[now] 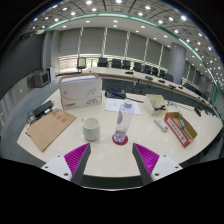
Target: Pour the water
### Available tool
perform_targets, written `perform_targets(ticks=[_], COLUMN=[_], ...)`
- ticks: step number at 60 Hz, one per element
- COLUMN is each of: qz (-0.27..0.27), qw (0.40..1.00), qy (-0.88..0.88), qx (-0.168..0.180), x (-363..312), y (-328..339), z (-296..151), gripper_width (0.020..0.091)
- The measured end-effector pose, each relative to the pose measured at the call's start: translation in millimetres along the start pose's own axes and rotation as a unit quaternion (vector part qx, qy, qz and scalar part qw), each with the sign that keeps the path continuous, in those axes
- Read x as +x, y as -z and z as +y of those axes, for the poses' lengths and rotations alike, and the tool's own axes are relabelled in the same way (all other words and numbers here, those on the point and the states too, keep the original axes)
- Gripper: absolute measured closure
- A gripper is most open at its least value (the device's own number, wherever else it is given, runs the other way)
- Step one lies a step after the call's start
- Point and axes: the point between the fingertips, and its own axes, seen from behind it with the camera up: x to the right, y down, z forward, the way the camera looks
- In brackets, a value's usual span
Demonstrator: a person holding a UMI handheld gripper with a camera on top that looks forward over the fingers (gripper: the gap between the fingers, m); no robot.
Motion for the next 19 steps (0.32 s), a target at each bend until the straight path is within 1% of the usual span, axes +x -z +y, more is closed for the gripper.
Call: perform_targets(ticks=[8, 13, 19], qz=[-0.013, -0.025, -0.023], qw=[1.0, 0.999, 0.999], qy=[-0.006, -0.012, -0.017], qx=[0.016, 0.019, 0.027], x=[-6.7, -8.8, -7.4], y=[11.2, 17.8, 22.8], z=[-2.9, -6.8, -8.2], gripper_width=[0.0245, 0.0244, 0.0244])
